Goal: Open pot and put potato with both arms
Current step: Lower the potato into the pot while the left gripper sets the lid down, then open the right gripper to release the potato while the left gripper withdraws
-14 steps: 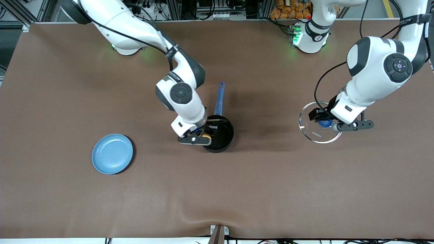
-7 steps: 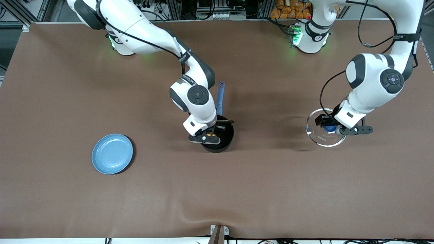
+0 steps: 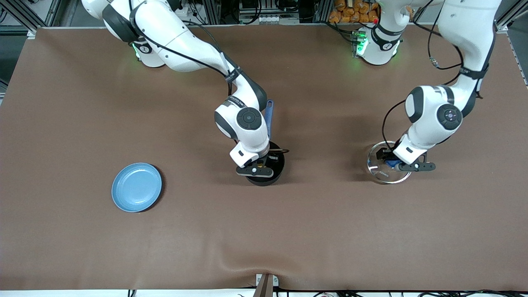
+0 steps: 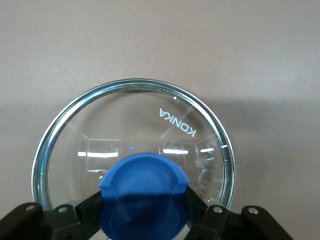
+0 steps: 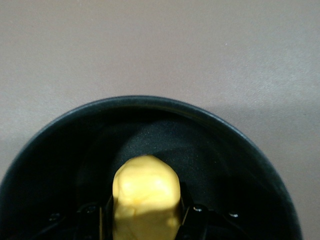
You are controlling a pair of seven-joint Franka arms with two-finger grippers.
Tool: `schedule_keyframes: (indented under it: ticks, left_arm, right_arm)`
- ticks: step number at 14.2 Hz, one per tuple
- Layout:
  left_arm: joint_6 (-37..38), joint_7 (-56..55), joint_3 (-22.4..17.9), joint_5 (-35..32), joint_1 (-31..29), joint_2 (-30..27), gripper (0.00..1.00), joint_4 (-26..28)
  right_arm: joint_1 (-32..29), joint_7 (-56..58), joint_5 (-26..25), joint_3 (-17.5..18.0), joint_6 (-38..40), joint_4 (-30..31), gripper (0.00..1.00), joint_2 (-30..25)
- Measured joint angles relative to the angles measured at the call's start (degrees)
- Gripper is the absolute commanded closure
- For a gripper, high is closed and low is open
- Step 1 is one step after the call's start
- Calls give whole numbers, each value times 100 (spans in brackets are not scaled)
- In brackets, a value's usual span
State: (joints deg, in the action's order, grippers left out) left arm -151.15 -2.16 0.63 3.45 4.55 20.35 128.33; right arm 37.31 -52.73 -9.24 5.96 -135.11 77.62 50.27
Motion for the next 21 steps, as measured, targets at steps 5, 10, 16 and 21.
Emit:
schedule_keyframes:
  ticks: [5, 10, 16, 21]
  left_arm:
    - [-199, 24, 1, -92, -1, 190, 0, -9]
    - [219, 26, 1, -97, -2, -208, 0, -207]
    - [3008, 26, -10, -98, -21, -1608, 0, -1390]
    - [5046, 25, -17, -100, -29, -1827, 0, -3146]
  right_arm:
    - [10, -2, -23, -27, -4, -46, 0, 18]
    - [-7, -2, -94, -74, 102, -204, 0, -34]
    - [-89, 45, -103, -139, 808, -324, 0, -459]
    - [-945, 1057, -106, -165, 1765, -380, 0, -1312]
